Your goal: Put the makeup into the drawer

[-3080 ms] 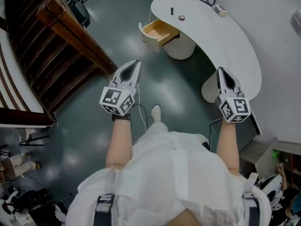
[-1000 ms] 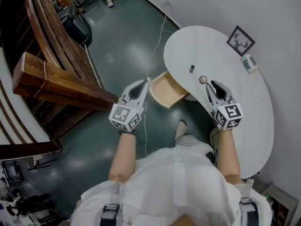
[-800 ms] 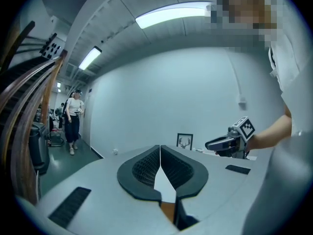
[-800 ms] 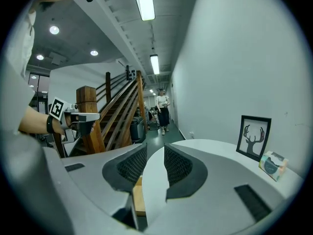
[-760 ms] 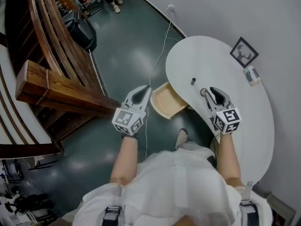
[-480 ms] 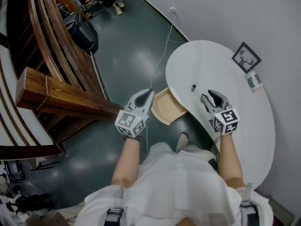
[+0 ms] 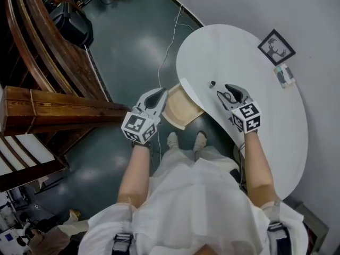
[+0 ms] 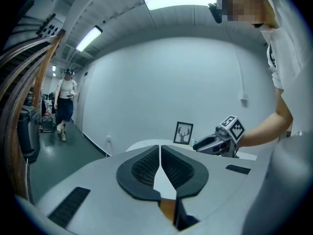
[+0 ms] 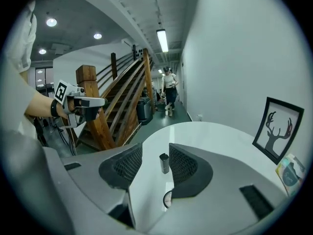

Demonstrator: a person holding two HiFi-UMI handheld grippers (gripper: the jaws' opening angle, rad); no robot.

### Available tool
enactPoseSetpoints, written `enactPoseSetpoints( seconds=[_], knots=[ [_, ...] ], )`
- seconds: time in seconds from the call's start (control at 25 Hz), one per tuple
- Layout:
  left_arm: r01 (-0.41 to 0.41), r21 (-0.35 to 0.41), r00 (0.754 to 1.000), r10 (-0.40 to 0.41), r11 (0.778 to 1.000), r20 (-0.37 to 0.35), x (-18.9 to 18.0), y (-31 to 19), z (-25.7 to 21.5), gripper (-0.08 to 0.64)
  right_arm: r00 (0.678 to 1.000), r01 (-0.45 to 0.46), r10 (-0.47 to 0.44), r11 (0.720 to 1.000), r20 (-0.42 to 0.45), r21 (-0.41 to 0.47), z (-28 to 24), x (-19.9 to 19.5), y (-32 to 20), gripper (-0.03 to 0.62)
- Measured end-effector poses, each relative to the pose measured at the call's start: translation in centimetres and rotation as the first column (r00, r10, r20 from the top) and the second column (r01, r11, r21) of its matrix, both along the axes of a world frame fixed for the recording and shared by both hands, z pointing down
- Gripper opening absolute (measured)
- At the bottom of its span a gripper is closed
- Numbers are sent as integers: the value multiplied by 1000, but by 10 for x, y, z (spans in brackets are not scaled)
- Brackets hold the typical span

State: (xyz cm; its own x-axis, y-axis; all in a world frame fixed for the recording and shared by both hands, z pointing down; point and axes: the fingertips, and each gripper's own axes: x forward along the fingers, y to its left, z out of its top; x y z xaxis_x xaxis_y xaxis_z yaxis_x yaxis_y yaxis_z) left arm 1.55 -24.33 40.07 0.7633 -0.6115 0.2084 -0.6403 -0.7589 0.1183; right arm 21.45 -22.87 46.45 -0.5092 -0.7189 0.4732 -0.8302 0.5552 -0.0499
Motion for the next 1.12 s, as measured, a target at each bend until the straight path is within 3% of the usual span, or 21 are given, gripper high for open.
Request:
enactPoseSetpoints(
  seconds=[0.48,1.12],
  knots=[
    [-47,-77,999,48,996,15,10,-23,45,18,992,34,-48,993,-118,-116,60,-13,-34,152],
    [-35,-129,999,36,991,4,6,-25,66,18,958,97,-139,980,-250,-172,89,-23,-48,149]
  ],
)
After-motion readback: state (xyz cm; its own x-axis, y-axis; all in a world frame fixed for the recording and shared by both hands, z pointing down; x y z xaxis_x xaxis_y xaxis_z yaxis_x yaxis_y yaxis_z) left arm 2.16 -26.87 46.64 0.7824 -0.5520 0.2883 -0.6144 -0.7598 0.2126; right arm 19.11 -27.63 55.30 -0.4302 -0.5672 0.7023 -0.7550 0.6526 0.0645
